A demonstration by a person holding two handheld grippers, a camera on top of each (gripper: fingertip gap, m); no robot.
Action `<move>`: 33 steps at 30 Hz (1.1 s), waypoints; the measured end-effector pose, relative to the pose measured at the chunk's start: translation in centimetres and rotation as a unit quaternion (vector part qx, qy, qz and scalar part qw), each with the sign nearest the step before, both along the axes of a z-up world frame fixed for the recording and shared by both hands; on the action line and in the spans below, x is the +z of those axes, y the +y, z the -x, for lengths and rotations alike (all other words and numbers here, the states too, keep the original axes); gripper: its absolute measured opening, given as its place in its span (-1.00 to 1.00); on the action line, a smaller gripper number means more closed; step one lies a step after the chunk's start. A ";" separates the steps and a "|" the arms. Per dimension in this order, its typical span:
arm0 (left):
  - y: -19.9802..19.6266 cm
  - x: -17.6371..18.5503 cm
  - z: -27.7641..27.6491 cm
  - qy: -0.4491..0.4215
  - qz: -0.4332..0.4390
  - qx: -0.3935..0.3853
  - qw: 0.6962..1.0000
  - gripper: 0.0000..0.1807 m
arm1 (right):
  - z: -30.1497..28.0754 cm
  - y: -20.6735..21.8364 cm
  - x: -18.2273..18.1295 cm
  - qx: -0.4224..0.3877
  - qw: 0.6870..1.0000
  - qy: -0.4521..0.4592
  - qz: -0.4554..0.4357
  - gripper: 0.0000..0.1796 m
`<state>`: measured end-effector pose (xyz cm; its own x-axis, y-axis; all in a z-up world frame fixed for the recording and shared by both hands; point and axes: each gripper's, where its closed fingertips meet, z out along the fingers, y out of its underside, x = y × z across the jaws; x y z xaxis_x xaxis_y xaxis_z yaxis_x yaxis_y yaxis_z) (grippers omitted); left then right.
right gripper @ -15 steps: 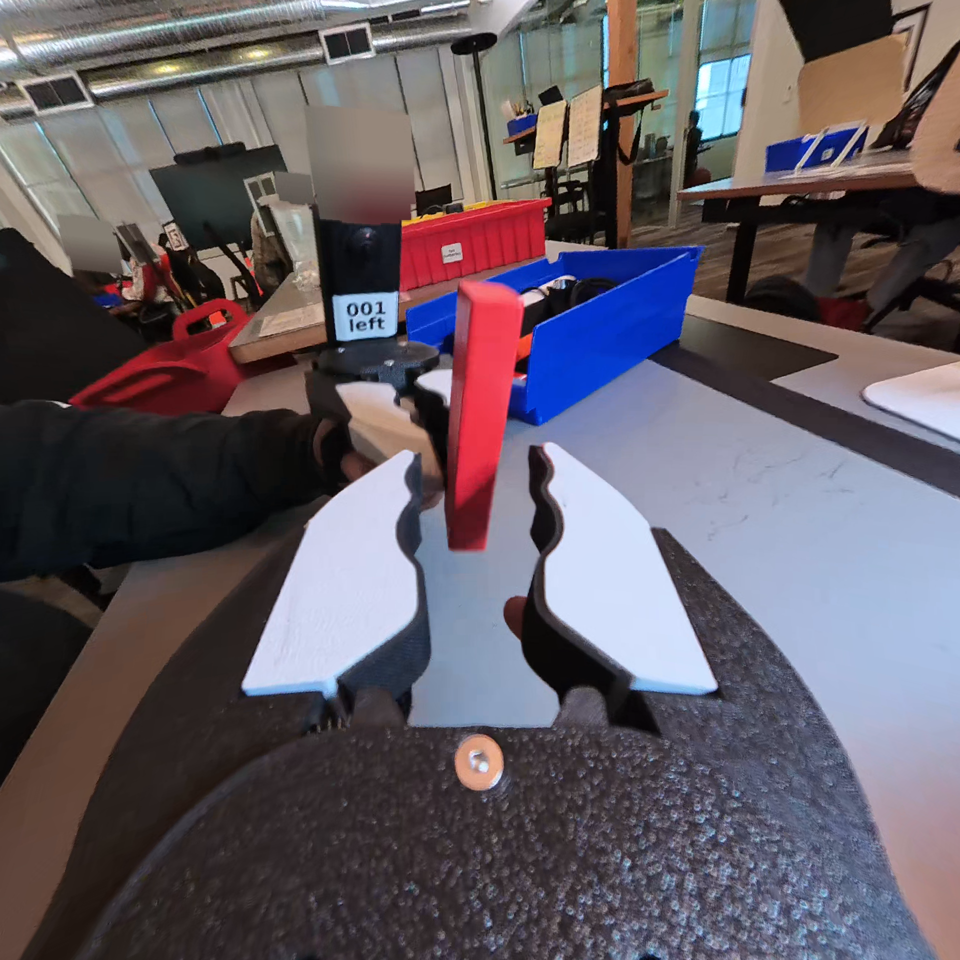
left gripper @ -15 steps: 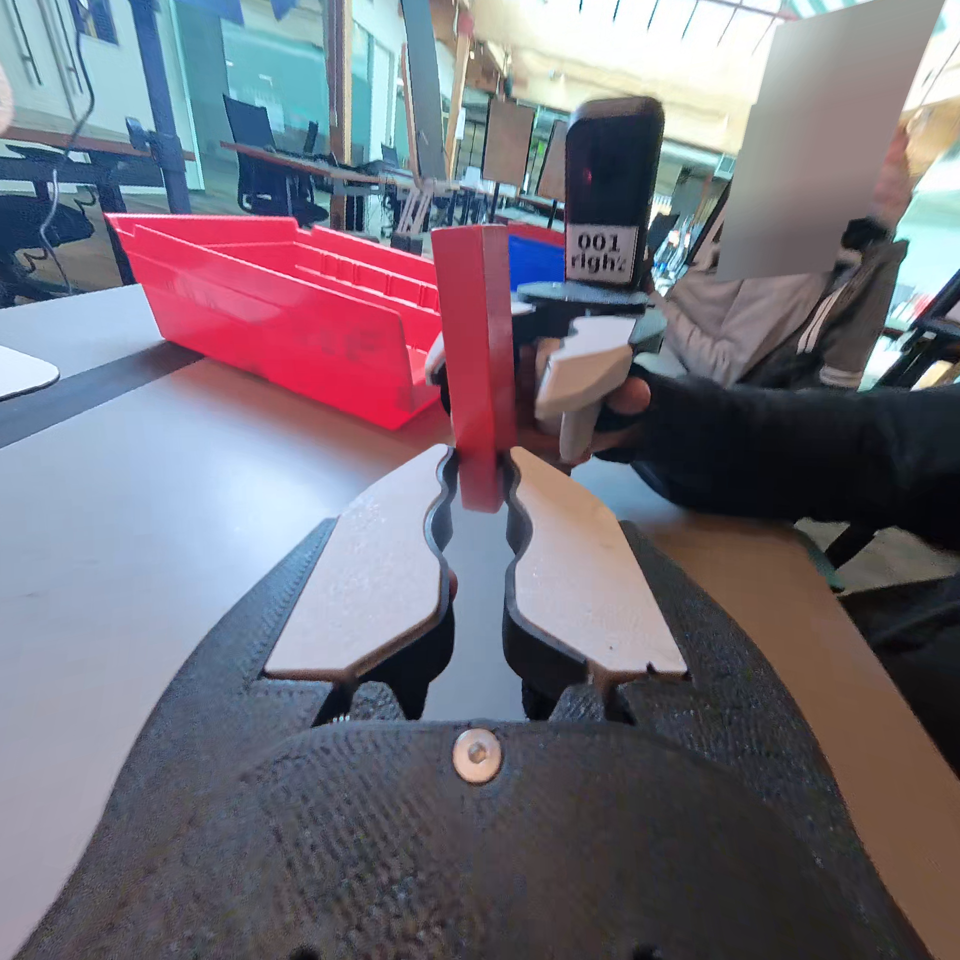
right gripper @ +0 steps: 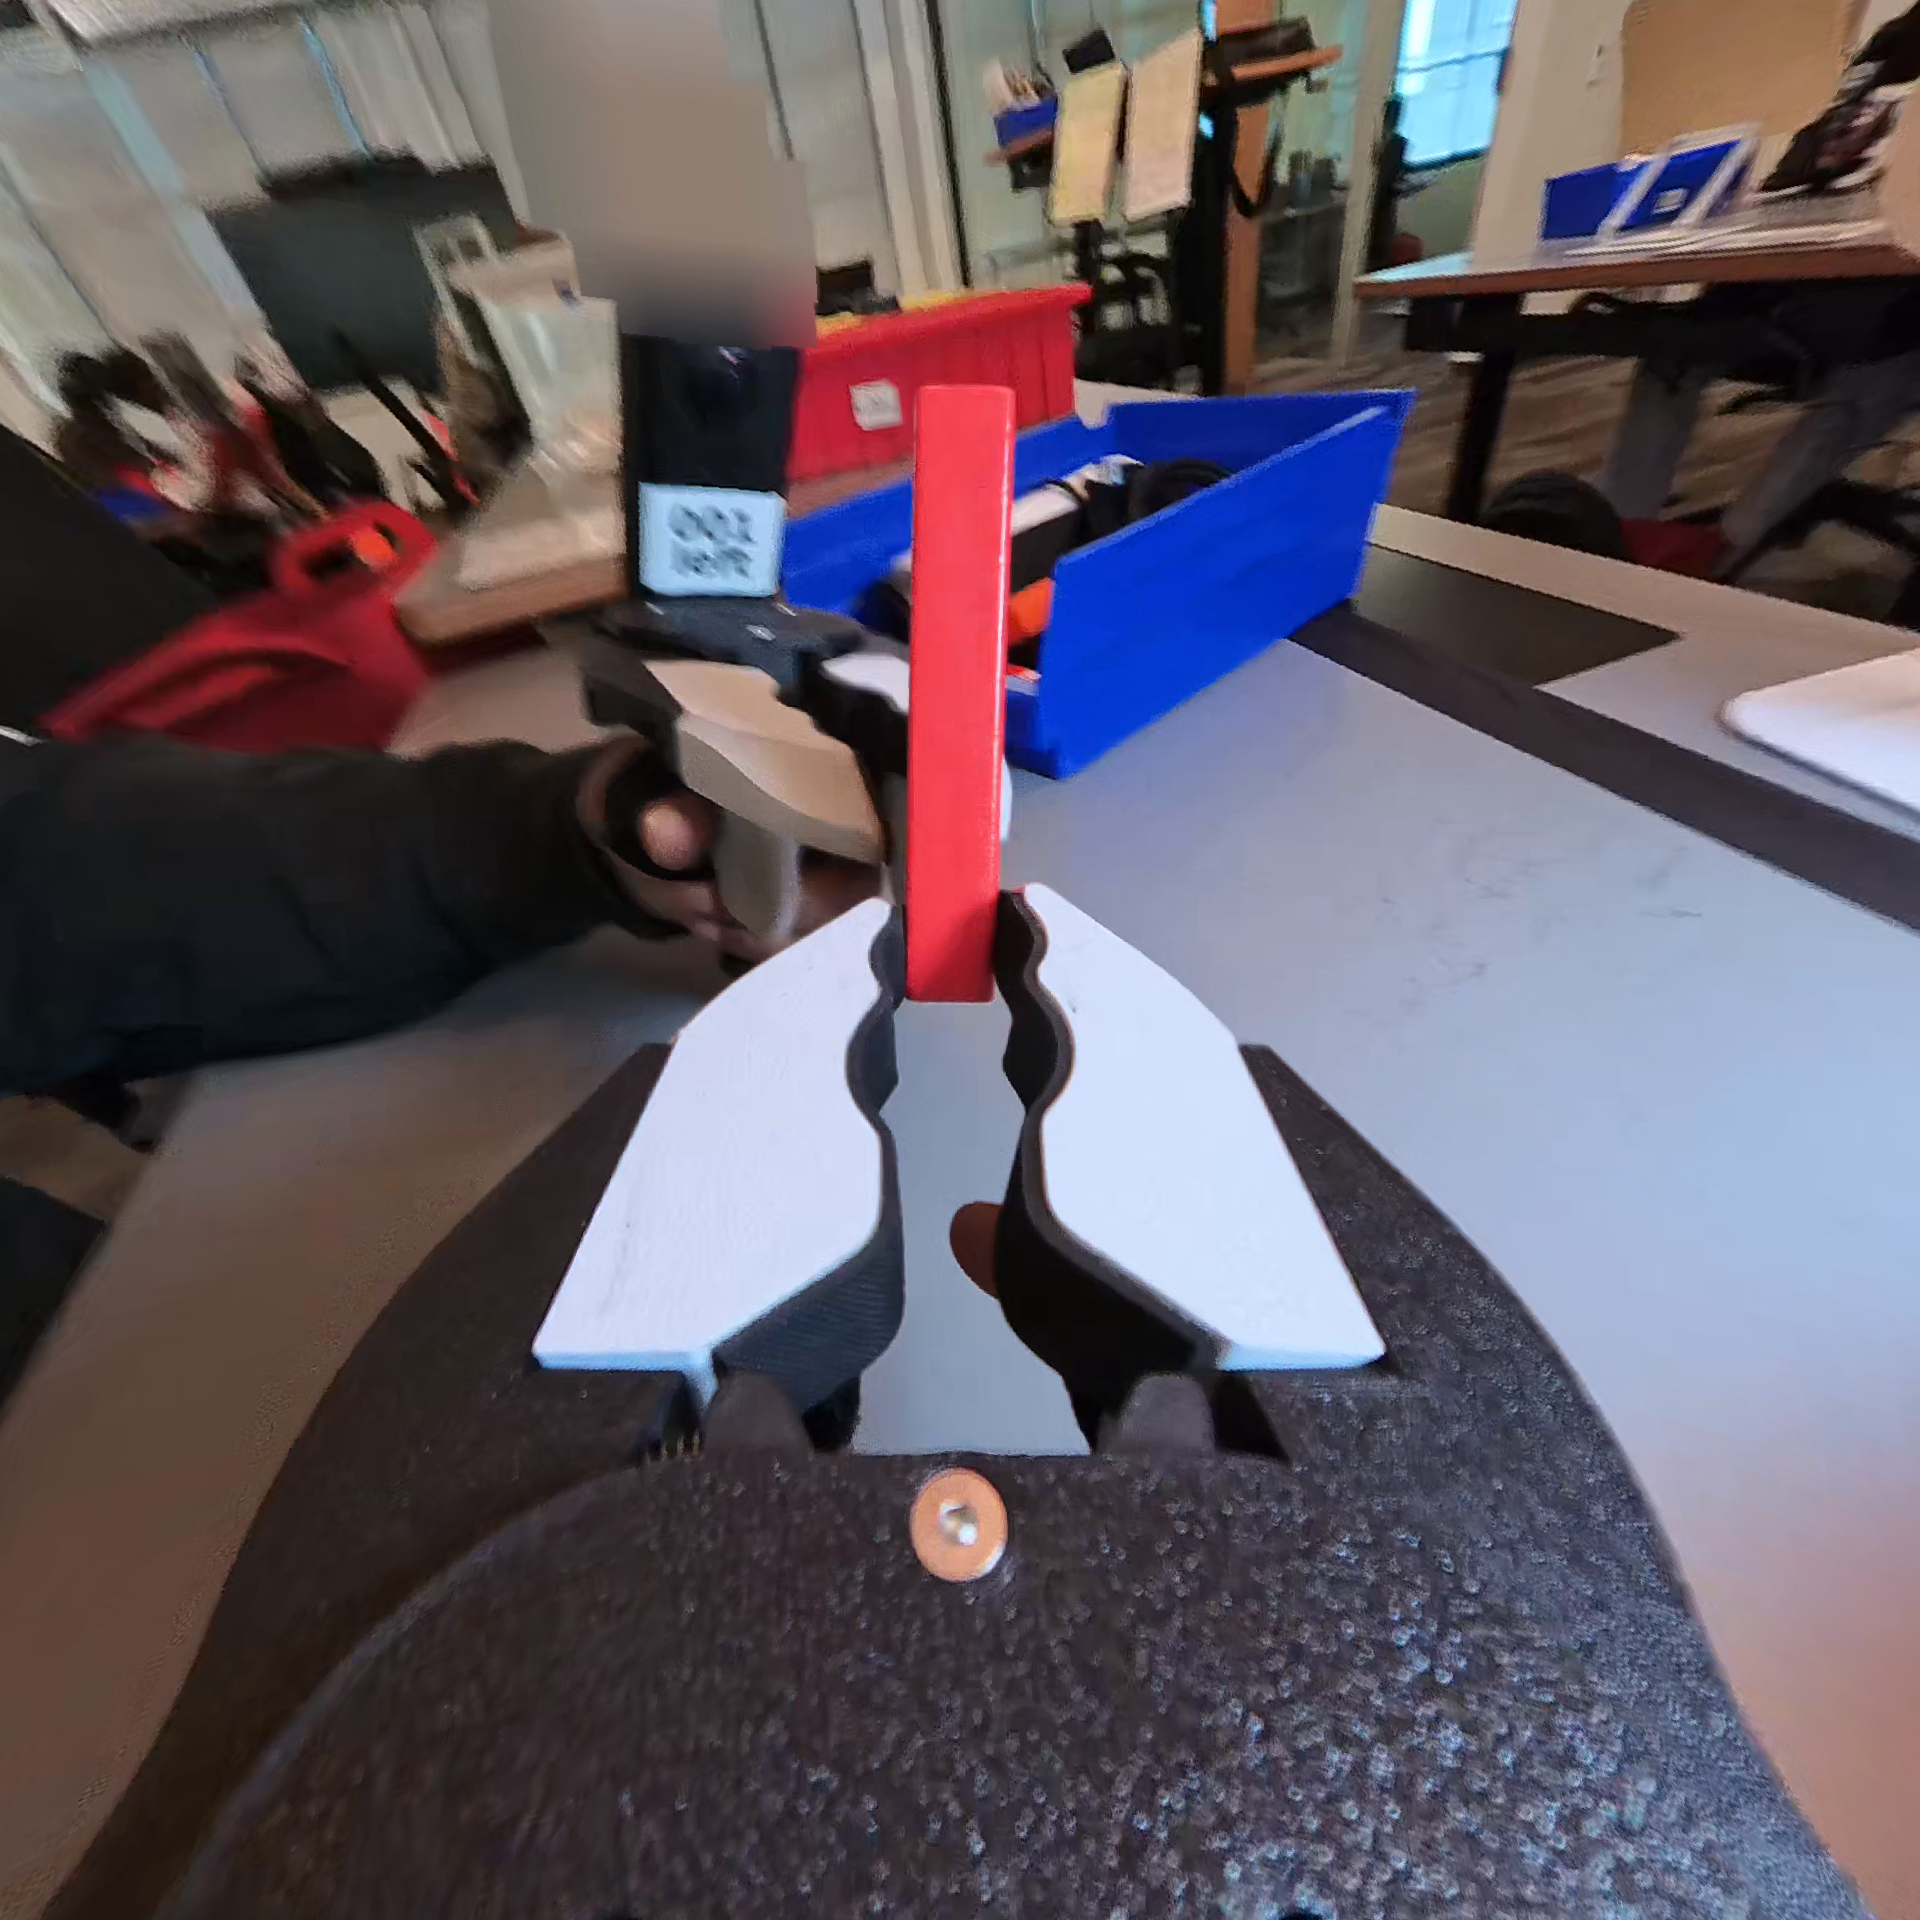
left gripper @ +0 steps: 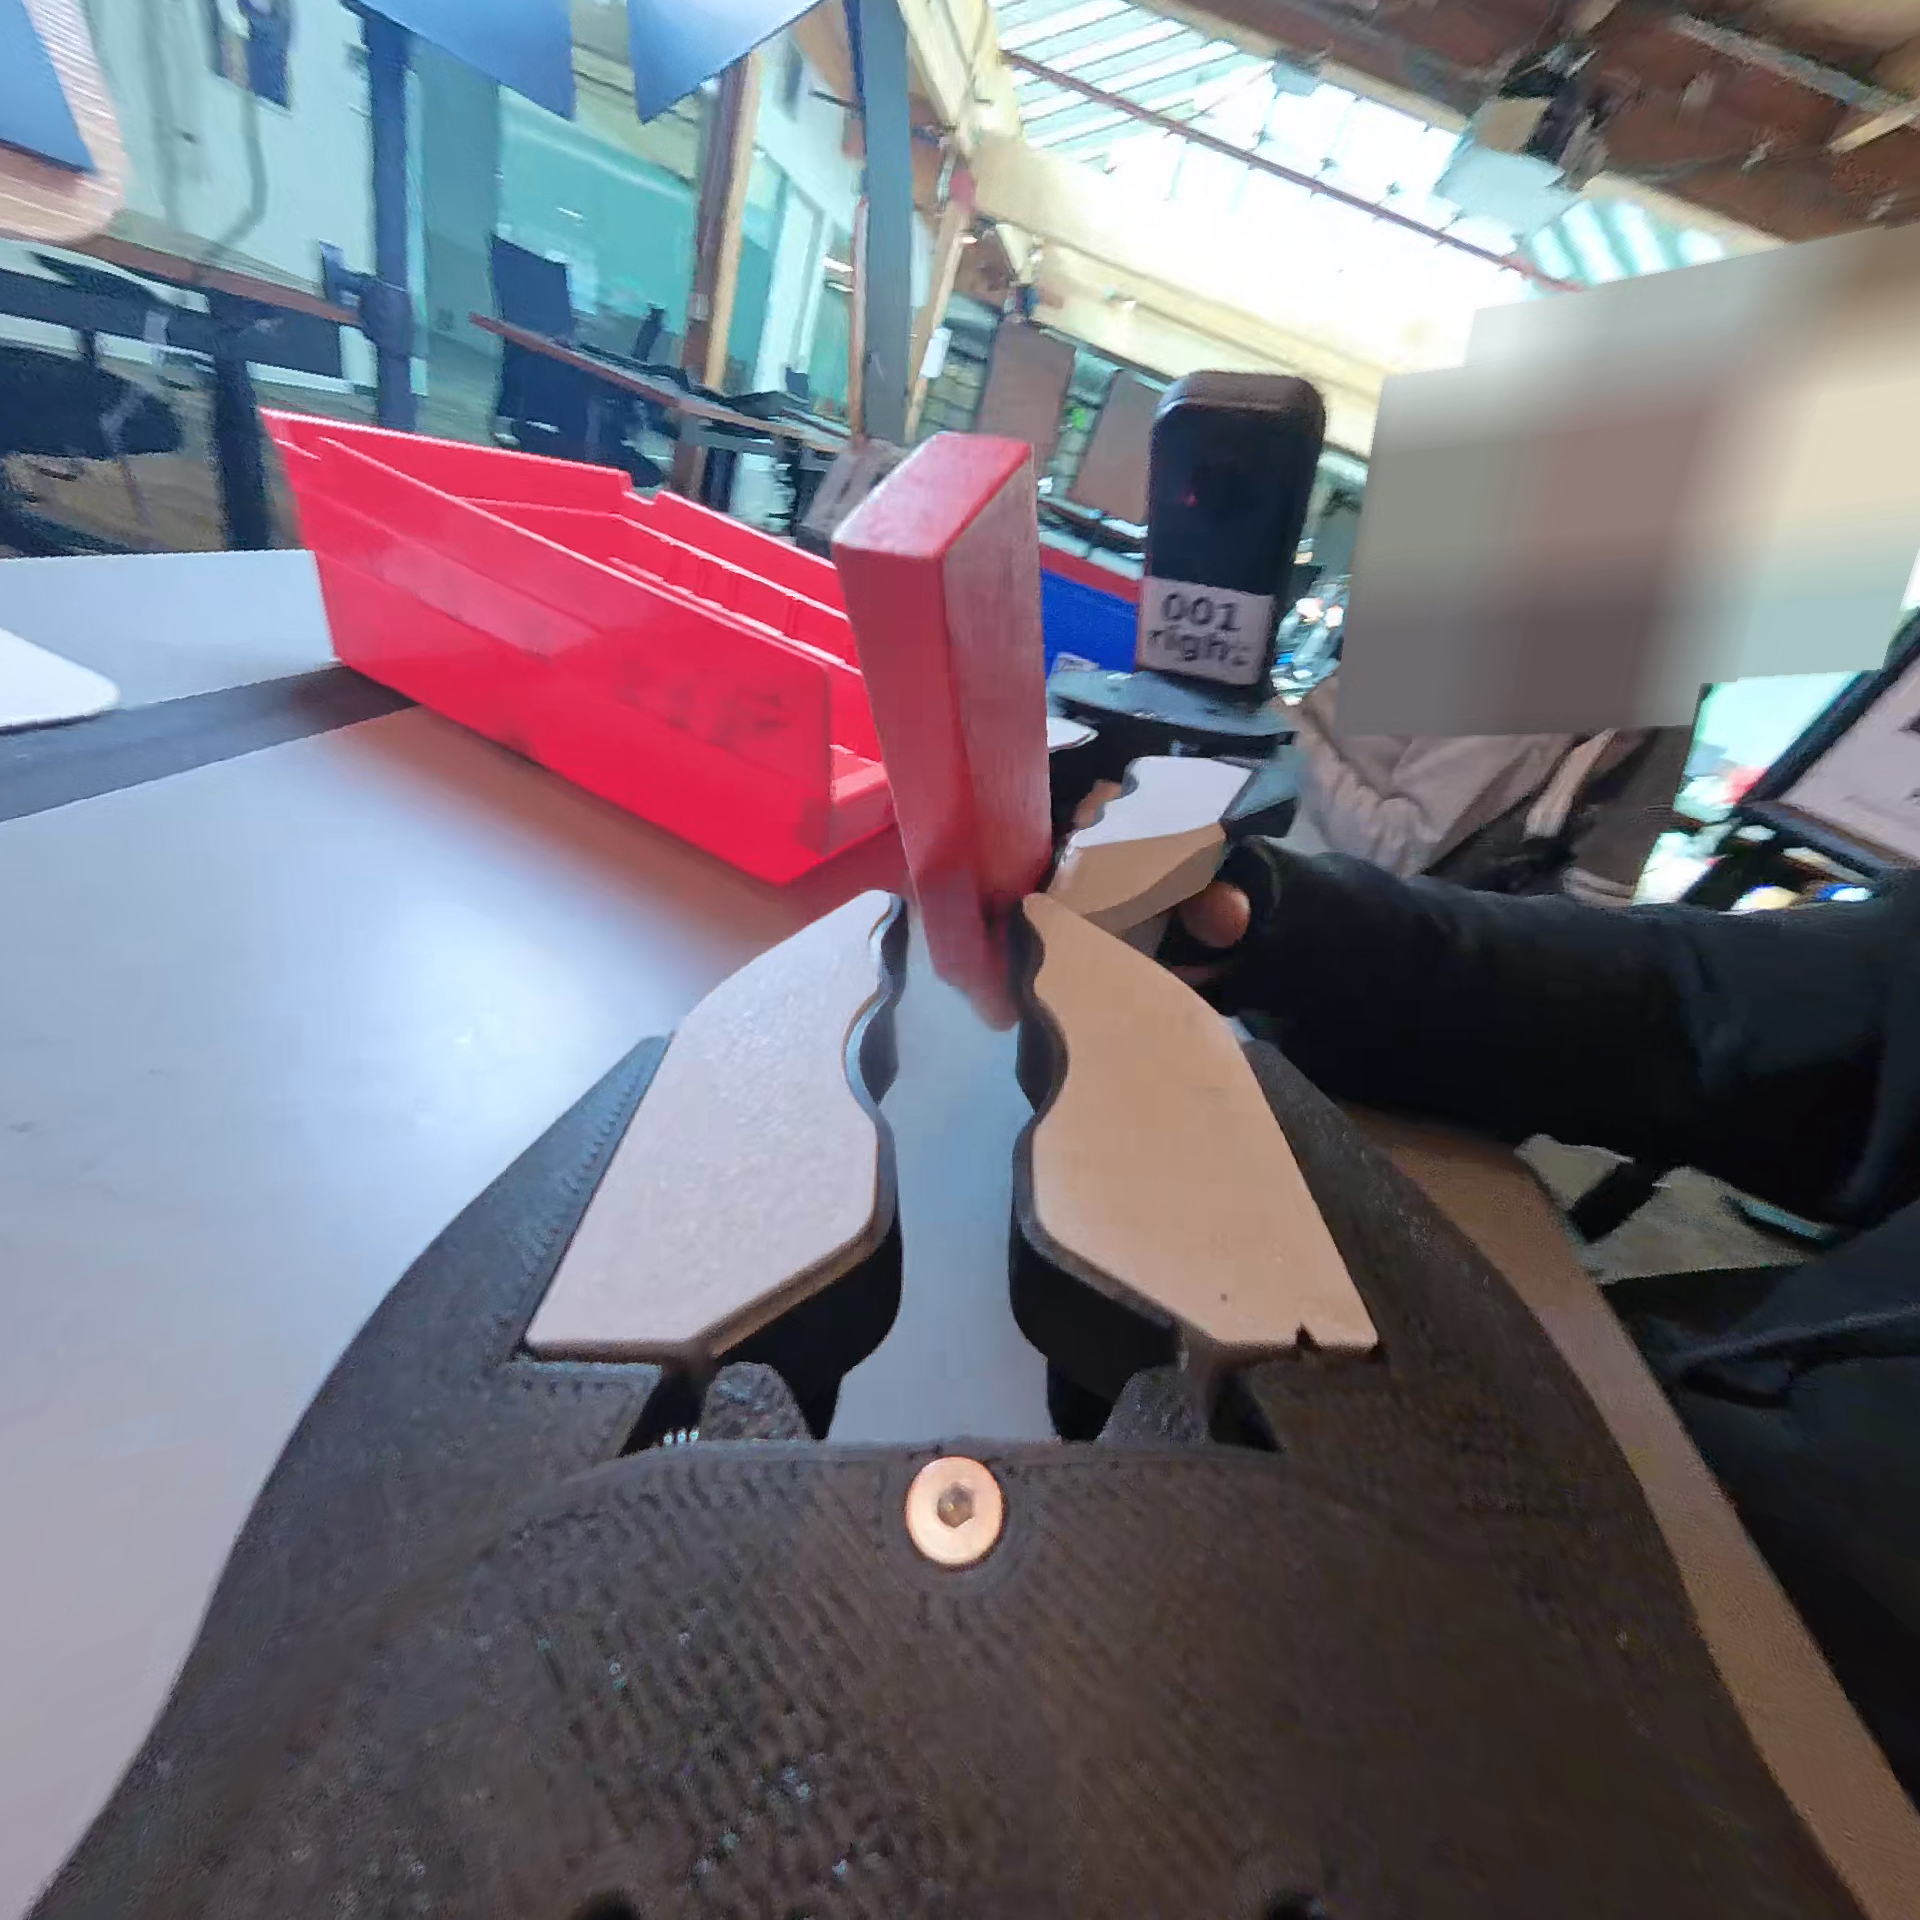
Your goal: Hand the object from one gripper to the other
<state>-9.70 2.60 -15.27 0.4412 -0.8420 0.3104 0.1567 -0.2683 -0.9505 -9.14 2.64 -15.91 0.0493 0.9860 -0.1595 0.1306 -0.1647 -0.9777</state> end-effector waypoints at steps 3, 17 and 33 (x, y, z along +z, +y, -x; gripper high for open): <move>1.0 -1.1 1.3 0.077 -0.028 0.058 0.995 -0.62 | -0.7 0.7 -1.0 -0.021 0.996 -0.058 -0.066 -0.81; -0.4 -6.7 0.8 0.378 -0.146 0.025 0.914 -0.72 | -2.2 -0.4 -5.3 0.029 0.929 -0.245 -0.275 -0.81; -2.7 4.2 -0.5 -0.066 -0.078 -0.037 0.994 -0.81 | -1.6 -0.9 3.9 0.070 0.978 0.158 0.120 -0.46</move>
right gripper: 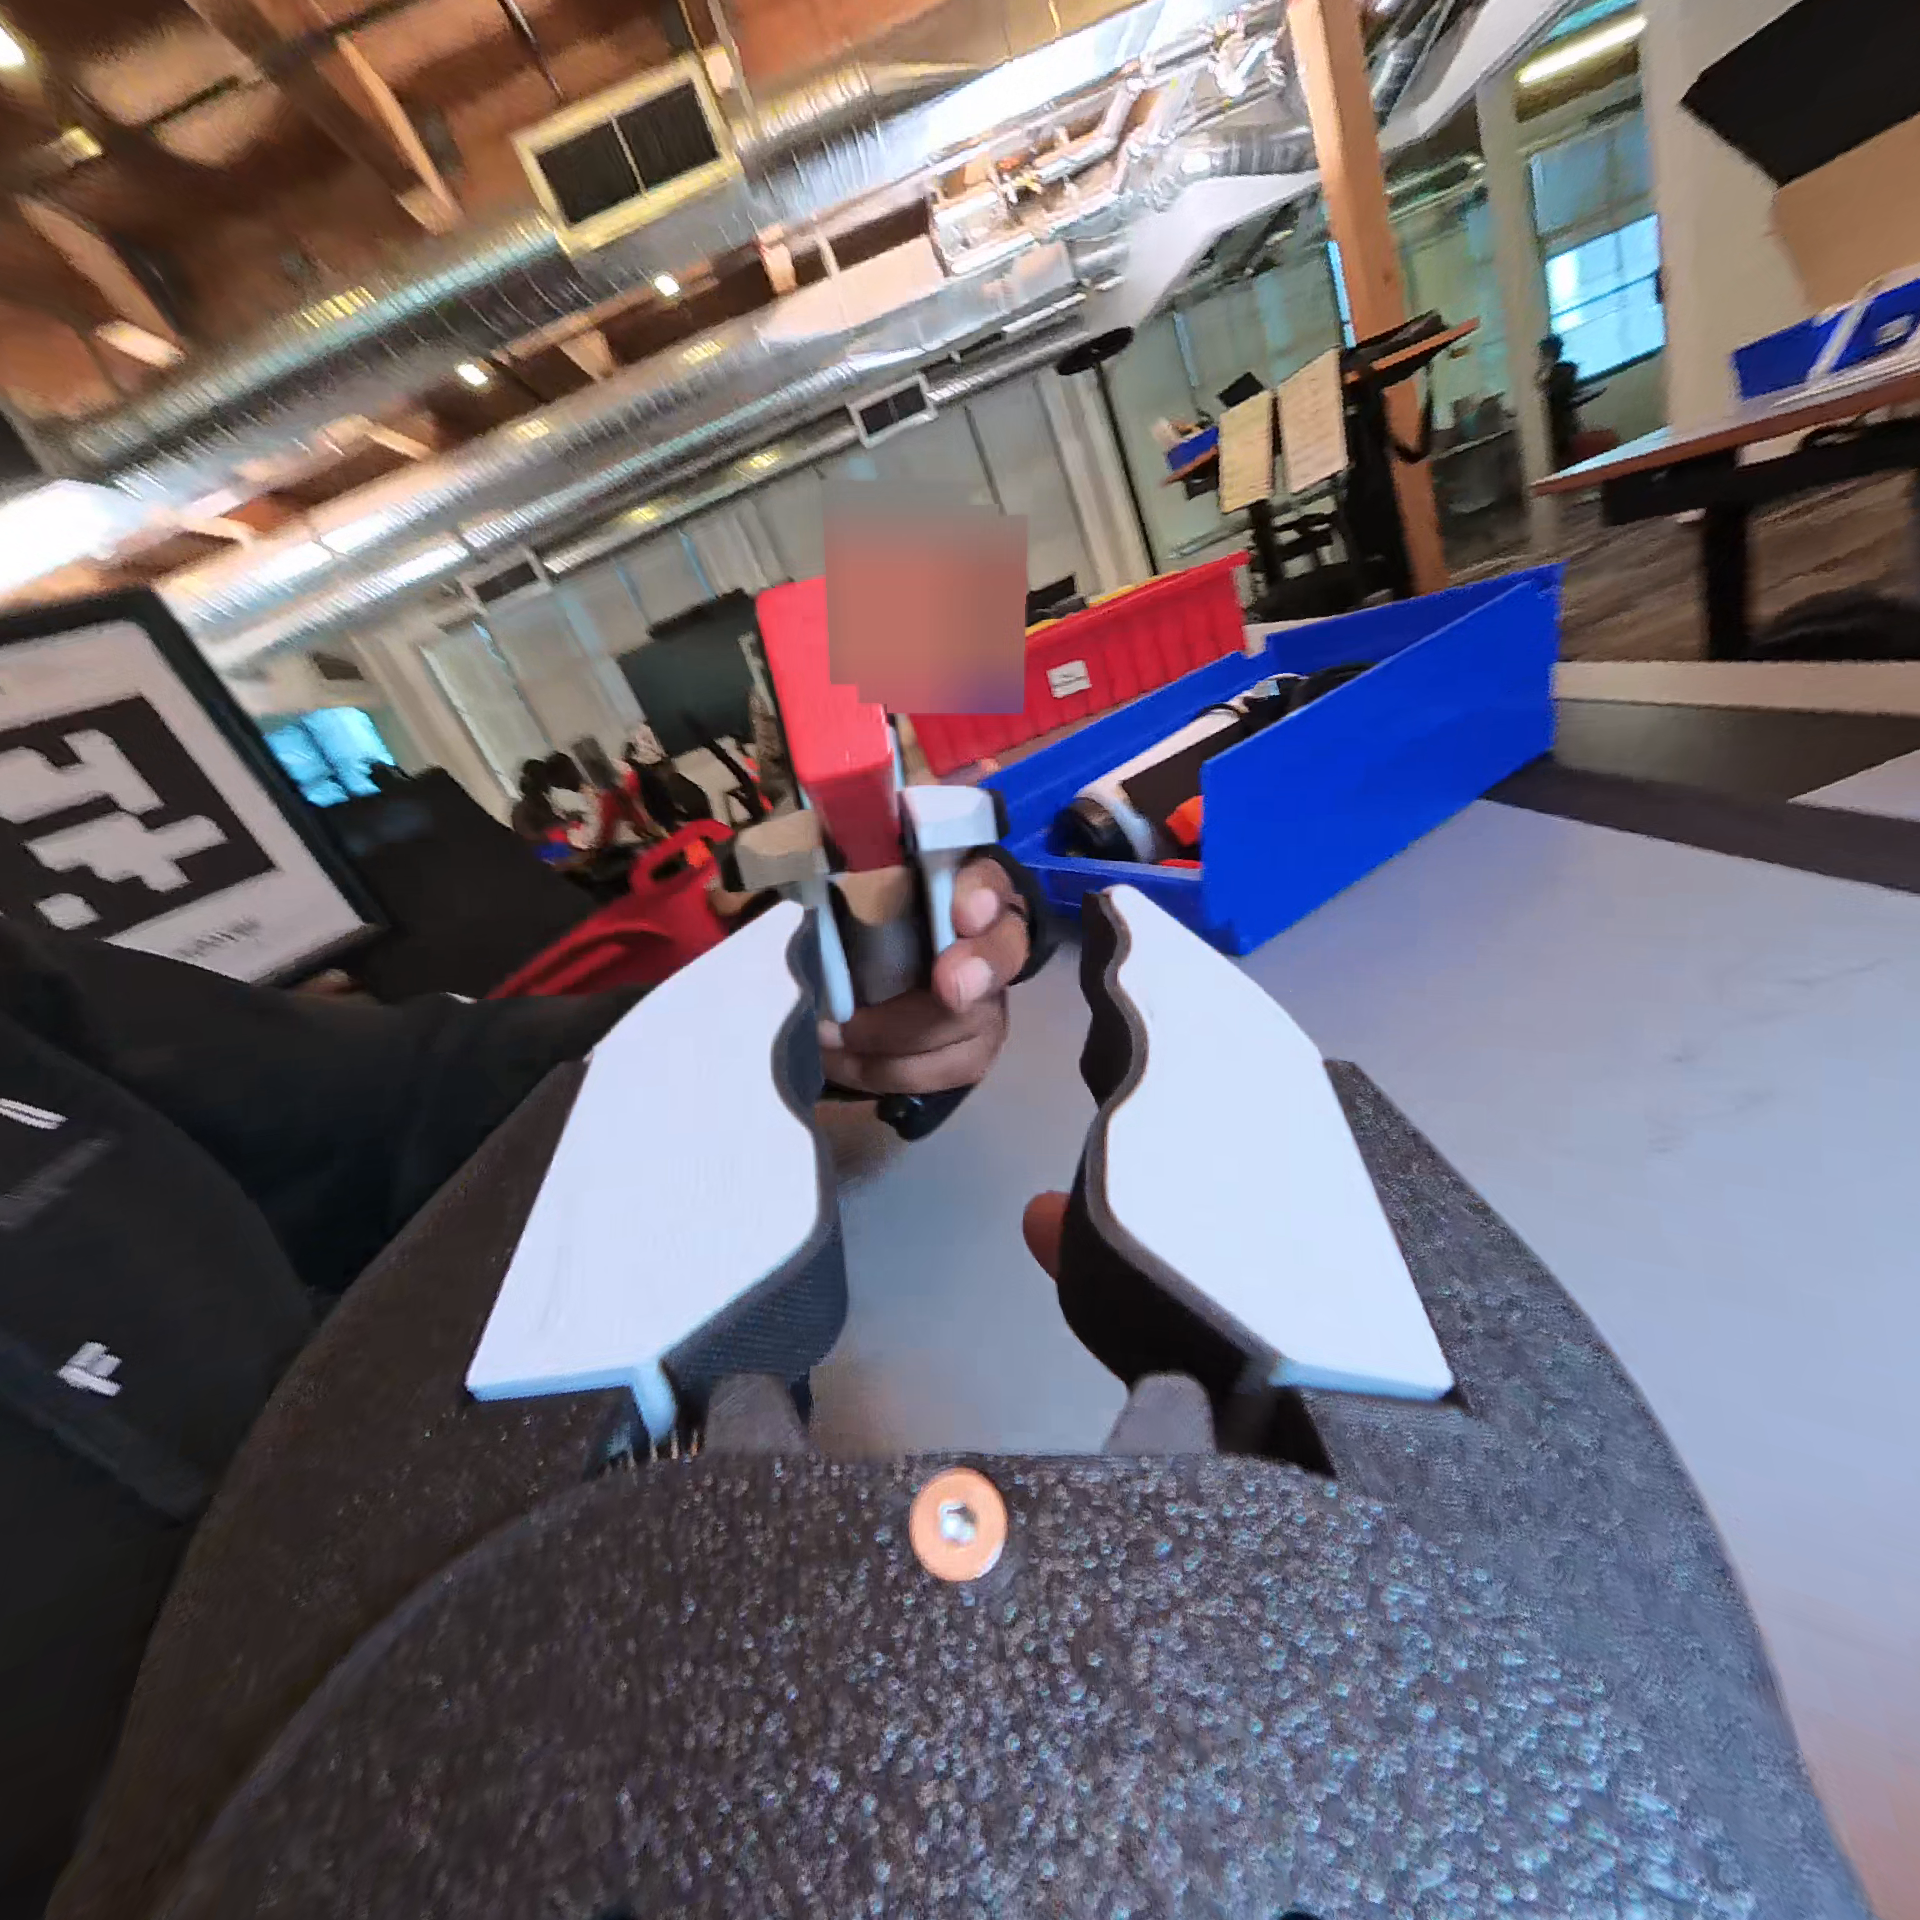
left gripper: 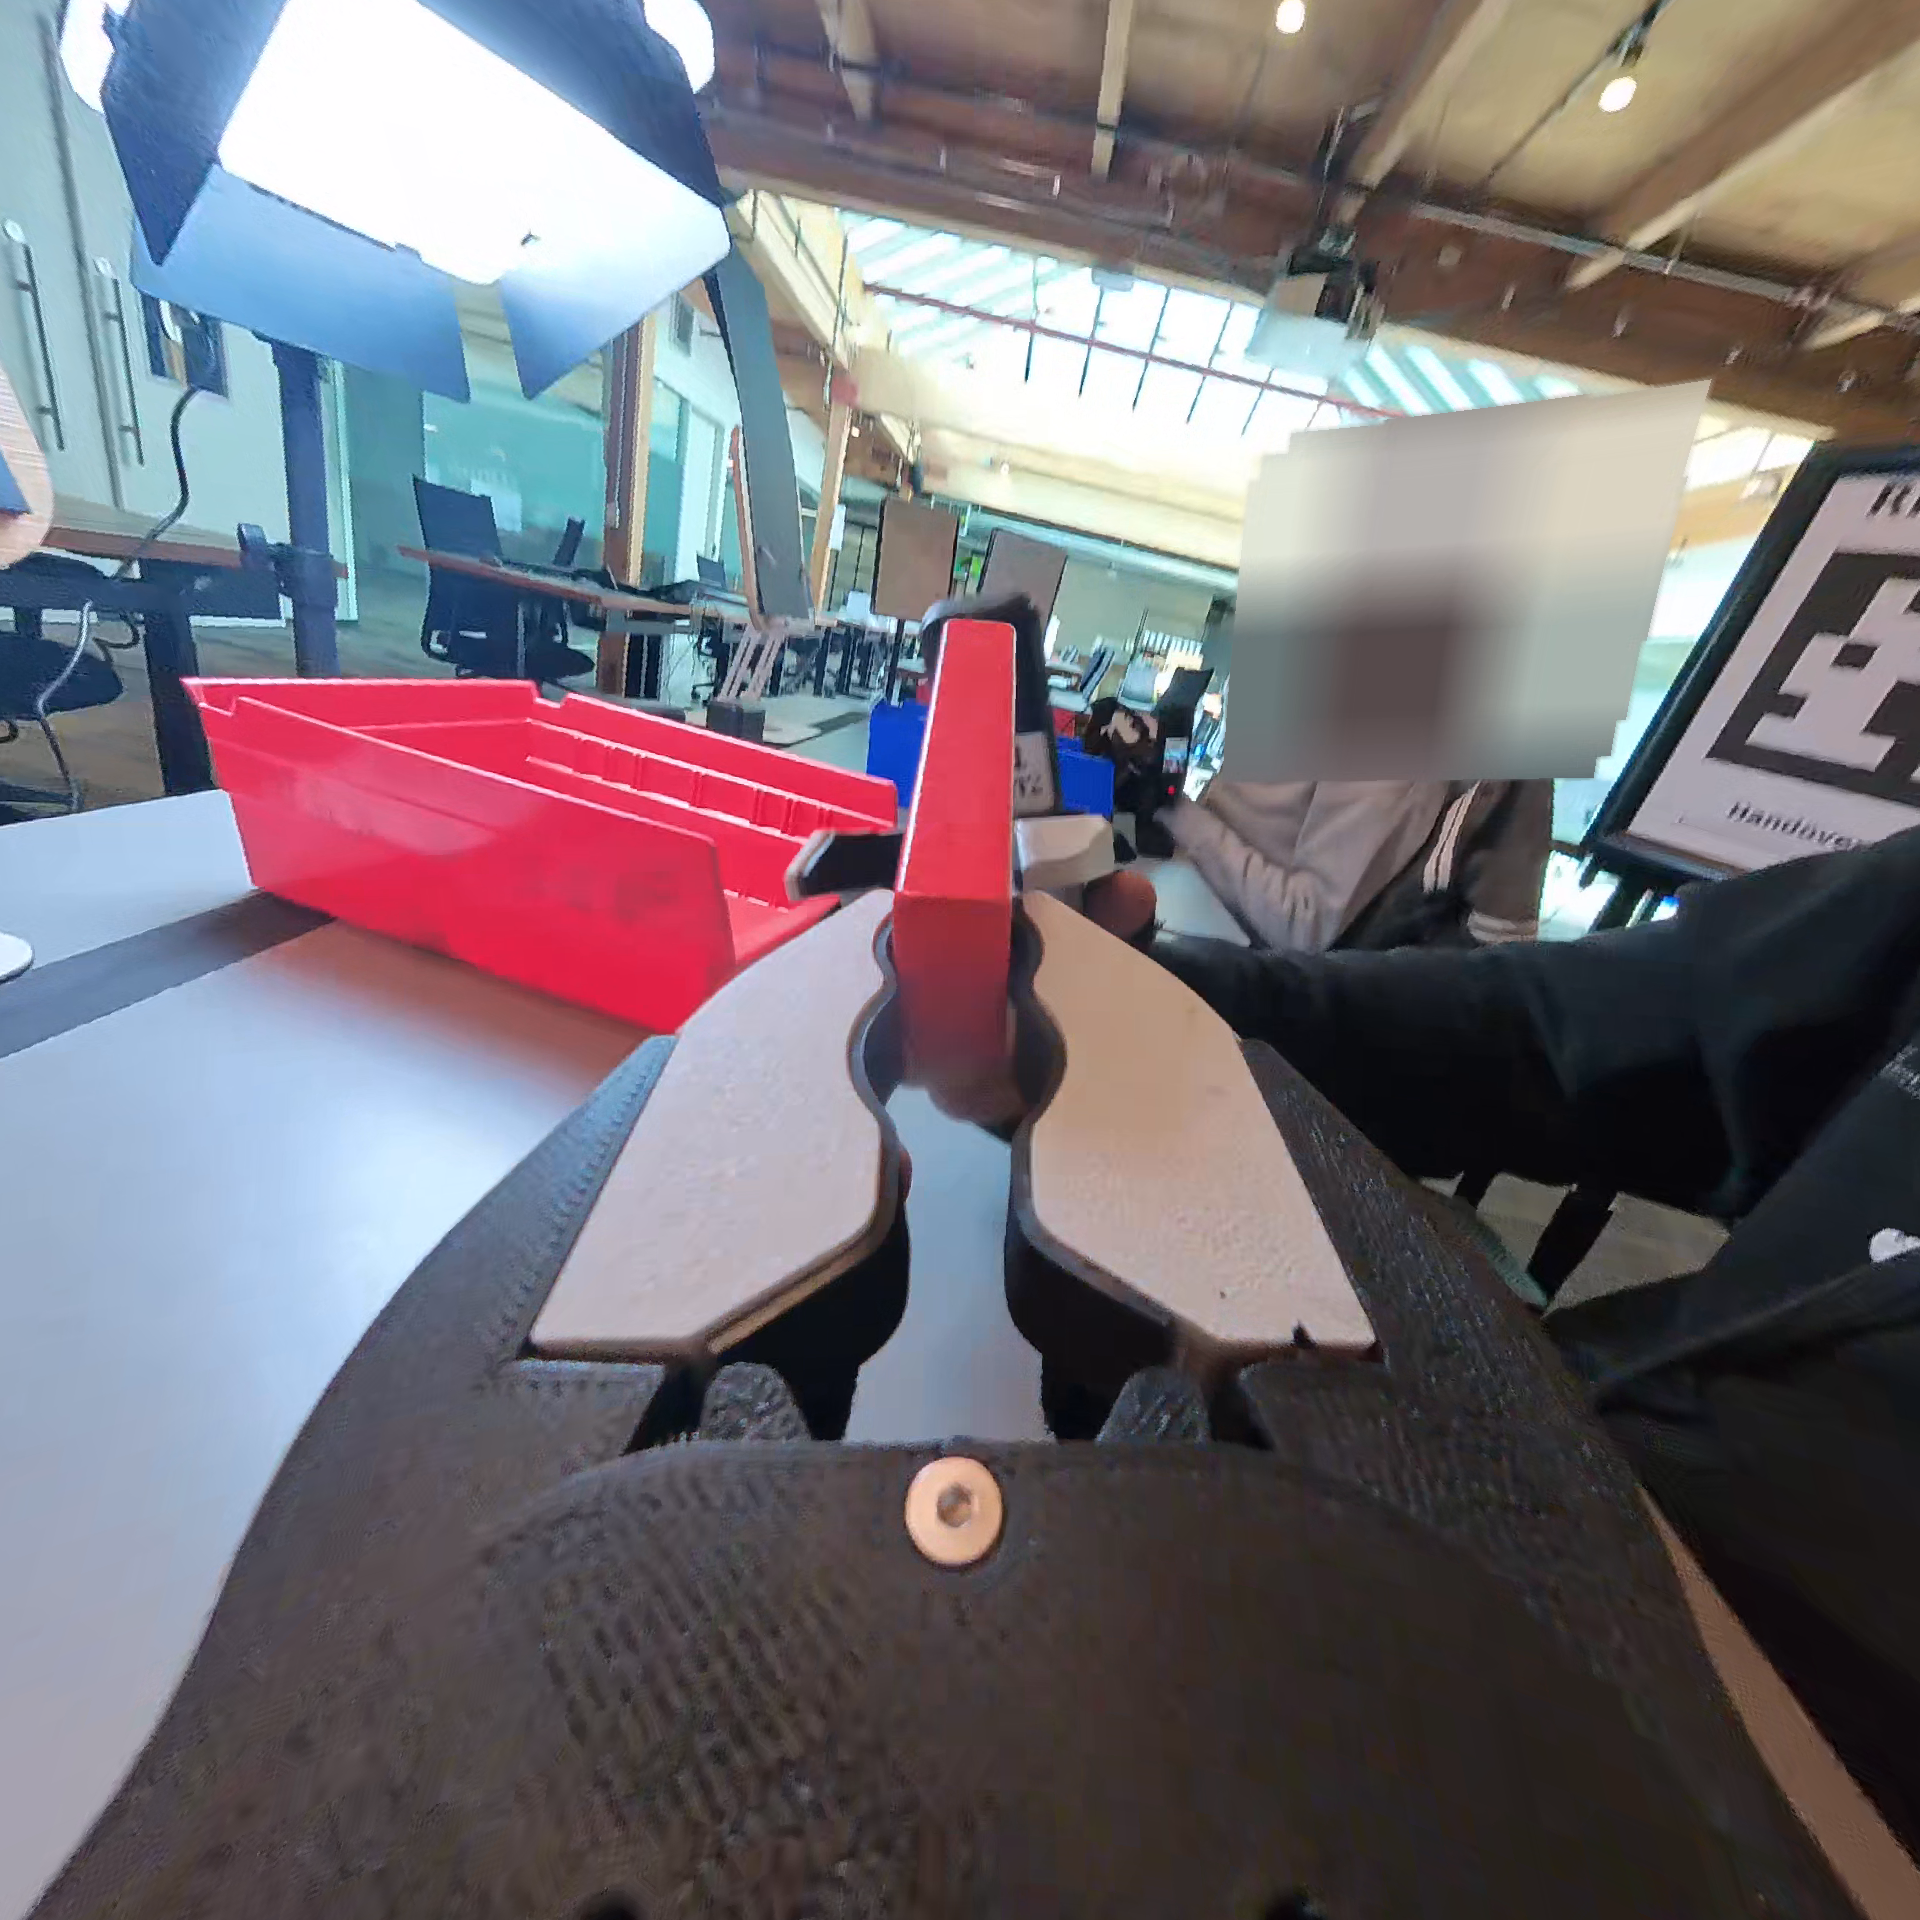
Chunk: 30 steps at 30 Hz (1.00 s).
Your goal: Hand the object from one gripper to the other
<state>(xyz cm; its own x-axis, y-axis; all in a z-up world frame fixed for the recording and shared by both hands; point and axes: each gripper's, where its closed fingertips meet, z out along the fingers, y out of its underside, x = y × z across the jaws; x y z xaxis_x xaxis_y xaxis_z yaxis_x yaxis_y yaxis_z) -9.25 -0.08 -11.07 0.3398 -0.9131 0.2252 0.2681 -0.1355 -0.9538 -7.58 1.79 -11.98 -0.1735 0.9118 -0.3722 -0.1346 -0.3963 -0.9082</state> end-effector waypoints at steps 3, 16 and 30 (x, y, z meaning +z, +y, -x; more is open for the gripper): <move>0.0 -0.3 -0.3 -0.017 0.020 -0.013 1.000 -0.81 | 1.0 -1.3 0.6 0.021 0.999 0.030 0.029 -0.52; 3.8 -7.0 1.0 0.279 -0.045 0.167 0.945 -0.55 | 0.2 2.9 -2.7 -0.149 0.970 -0.161 -0.106 -0.81; 5.0 -6.8 1.1 0.432 -0.183 0.298 0.831 -0.61 | 2.2 1.7 -3.1 -0.161 0.976 -0.143 0.033 -0.79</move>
<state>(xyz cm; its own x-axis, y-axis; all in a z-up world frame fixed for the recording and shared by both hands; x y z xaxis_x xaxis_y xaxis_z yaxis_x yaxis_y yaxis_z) -10.35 4.88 -17.83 0.6469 -0.4783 -0.5939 -0.6230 0.1177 -0.7733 -9.80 3.47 -15.06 0.2384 0.8745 -0.4224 -0.0068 -0.4334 -0.9012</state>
